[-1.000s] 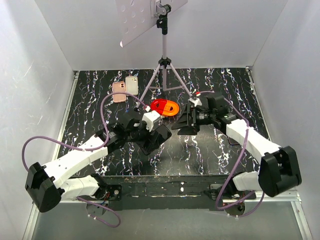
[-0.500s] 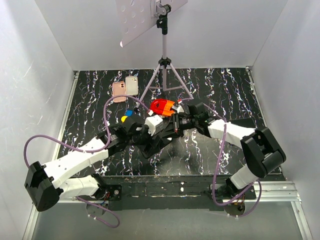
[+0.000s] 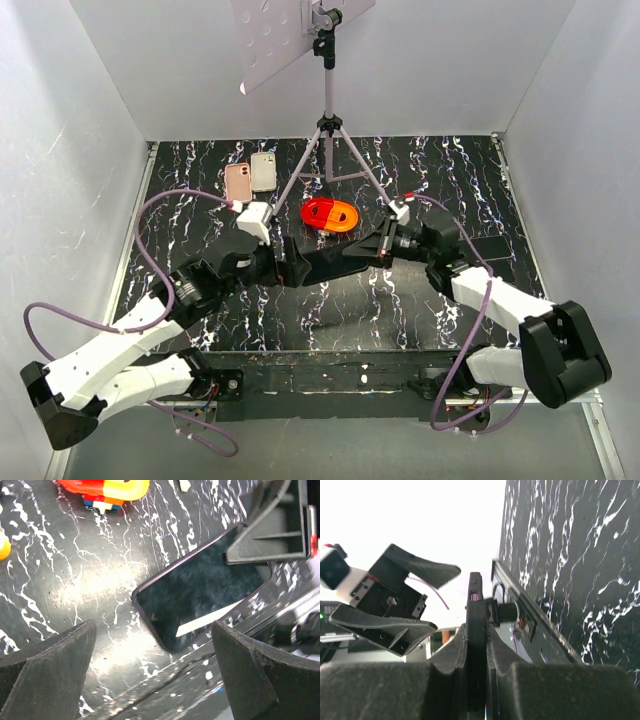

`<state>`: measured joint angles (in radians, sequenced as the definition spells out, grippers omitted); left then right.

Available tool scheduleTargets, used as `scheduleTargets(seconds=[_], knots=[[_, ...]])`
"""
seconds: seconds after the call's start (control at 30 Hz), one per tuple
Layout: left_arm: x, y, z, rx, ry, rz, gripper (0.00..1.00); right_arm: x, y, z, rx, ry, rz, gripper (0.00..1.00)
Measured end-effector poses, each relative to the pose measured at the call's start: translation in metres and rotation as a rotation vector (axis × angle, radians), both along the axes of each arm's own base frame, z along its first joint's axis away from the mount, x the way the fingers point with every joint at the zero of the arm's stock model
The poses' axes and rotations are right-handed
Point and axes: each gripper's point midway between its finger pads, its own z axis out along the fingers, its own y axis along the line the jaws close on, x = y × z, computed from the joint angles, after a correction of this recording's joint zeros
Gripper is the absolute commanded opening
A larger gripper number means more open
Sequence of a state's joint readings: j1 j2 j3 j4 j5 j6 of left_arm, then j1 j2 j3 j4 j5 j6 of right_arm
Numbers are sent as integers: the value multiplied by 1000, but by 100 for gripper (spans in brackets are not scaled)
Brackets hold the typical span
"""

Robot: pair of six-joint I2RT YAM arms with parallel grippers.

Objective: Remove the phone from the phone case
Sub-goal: Adjust the phone.

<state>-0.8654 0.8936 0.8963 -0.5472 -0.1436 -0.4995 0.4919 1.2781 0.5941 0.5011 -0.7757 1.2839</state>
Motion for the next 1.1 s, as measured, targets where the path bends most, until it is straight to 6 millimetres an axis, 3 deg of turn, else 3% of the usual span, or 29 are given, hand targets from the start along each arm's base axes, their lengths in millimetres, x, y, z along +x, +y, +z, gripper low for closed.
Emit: scheduleTargets(seconds=[0.17,0.33,0.43,0.67,0.8,0.87,0.93,0.97,1.07,1.1], knots=[[-3,3,26,-202,97,154,98,17,-22,21,60,-54,-155,1],[-9,-22,51,-454,176,126,98,16,-31,42,153,-98,-243,1],[-10,-40,46,-542,246,94,96,13,-35,51,194,-114,-276,1],[-8,-73,21,-688,364,31,65,-5,-38,65,260,-137,-298,1],[-6,-79,42,-794,324,-12,43,-17,-36,65,274,-141,-298,1],[-4,-84,58,-853,298,-48,27,-22,-35,65,275,-140,-292,1],[-2,-89,61,-876,300,-69,4,-24,-35,72,290,-160,-299,11],[0,-91,60,-882,304,-72,0,-22,-37,74,290,-176,-308,22],[4,-94,69,-928,309,-106,0,-17,-38,77,242,-212,-305,58],[4,-95,70,-927,303,-121,0,-18,-35,77,197,-230,-274,65]])
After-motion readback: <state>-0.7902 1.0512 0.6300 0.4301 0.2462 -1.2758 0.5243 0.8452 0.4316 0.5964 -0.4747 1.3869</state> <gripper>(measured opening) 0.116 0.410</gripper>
